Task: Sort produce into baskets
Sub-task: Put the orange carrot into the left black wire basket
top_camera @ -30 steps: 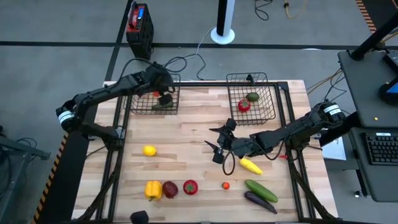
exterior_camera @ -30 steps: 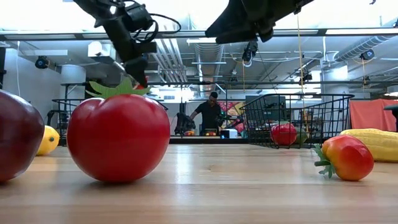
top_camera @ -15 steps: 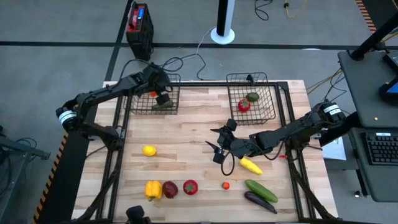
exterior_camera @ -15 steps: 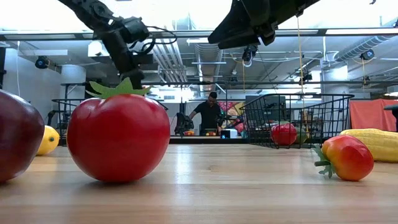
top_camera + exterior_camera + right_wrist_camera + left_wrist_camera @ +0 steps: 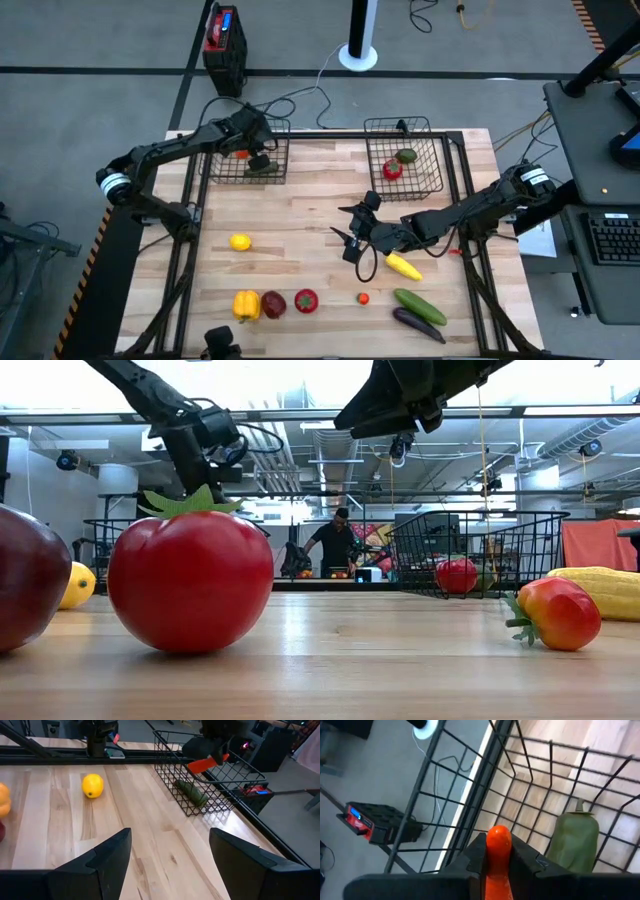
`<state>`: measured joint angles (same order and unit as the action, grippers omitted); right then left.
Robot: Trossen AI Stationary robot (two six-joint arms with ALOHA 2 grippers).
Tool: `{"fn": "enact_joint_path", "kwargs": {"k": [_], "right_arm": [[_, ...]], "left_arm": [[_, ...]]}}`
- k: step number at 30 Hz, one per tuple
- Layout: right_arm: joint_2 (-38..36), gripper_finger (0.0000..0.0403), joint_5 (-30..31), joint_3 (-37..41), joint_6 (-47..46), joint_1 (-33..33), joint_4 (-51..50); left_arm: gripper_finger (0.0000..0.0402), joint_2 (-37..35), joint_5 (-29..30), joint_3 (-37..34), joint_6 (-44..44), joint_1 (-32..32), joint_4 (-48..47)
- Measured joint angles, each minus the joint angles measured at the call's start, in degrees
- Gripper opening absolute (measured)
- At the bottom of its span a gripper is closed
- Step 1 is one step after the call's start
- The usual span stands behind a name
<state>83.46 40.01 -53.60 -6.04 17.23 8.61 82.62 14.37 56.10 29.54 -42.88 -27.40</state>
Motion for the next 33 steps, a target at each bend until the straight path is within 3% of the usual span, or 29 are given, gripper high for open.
{"fn": "enact_joint_path", "kwargs": {"k": [14,33], "right_arm": [[0.0,0.026,0.0,0.0,0.0,0.0,-0.2],[0.0,0.026,0.0,0.0,0.0,0.0,-0.3]], "left_arm": [[0.004,5.9,0.0,0.0,0.0,0.0,1.6],[0.0154,7.0,0.2,0.0,-2.2,0.0,2.5]]}}
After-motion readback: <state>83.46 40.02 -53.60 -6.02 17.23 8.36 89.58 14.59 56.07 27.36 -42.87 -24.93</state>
